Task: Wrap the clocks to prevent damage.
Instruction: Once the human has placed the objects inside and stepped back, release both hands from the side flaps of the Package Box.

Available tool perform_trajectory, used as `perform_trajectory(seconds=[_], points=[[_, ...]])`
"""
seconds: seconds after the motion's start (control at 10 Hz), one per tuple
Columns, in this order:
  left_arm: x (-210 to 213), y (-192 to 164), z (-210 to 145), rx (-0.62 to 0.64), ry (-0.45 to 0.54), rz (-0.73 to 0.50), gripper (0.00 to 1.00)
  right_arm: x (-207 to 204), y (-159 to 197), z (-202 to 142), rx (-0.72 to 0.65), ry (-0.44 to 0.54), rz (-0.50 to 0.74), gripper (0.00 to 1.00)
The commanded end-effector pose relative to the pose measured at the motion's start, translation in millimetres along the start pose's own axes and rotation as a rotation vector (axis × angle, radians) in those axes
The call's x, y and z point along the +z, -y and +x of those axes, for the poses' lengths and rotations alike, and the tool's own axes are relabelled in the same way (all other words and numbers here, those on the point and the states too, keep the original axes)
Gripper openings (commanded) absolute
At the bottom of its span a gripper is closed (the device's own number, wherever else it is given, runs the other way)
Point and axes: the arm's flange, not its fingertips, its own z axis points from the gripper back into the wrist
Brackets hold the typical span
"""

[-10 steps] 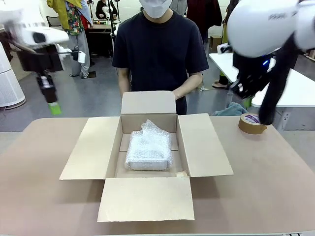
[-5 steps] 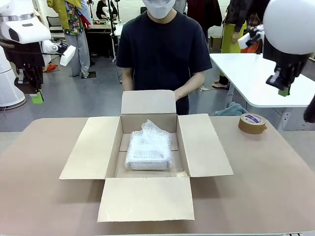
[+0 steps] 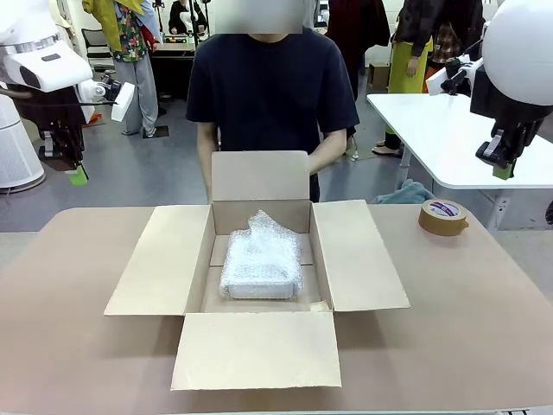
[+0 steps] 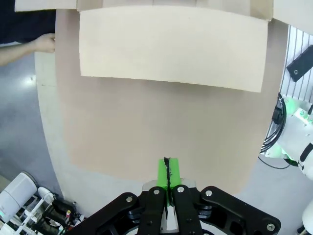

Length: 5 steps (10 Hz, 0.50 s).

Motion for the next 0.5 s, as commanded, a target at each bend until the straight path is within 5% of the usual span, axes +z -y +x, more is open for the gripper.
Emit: perform_trajectory(seconds=[0.0,0.2,0.4], points=[[4,-6,-14,-0.160,0.068,-0.067,0.01,-9,6,-11,0.280,0.114,0.088,0.01],[1,-6,-22,-0.317,0.081,-0.094,0.01,-19,19,-16,0.438,0.225,0.141,0.01],[-7,-16,-15,-0.328,0.097,-0.143,0.01,-31,38,-10,0.447,0.236,0.198,0.01]])
